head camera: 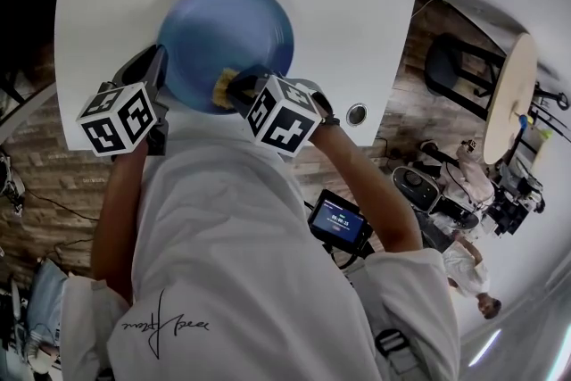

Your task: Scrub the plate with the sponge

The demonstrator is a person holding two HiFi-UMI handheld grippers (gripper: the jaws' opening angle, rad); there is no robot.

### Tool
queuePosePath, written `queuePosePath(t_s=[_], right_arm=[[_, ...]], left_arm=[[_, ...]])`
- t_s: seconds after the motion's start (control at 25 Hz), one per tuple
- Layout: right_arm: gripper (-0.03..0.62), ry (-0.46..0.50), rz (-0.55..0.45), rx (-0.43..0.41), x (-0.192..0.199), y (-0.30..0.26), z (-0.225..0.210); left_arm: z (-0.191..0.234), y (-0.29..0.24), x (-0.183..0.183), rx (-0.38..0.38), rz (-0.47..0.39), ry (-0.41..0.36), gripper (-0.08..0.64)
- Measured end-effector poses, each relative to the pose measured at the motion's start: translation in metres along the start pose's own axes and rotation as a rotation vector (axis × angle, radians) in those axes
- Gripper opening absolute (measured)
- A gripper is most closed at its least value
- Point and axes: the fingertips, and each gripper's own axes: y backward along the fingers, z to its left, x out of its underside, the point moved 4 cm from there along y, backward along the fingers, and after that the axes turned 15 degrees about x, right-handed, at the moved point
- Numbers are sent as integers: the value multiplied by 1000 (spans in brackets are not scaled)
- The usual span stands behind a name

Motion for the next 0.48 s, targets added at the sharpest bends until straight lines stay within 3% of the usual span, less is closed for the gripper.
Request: queuePosePath(t_s=[0.48], right_arm=[[18,31,30,29,9,5,-10]], left_arm=[[0,0,1,0,5,-6,42]])
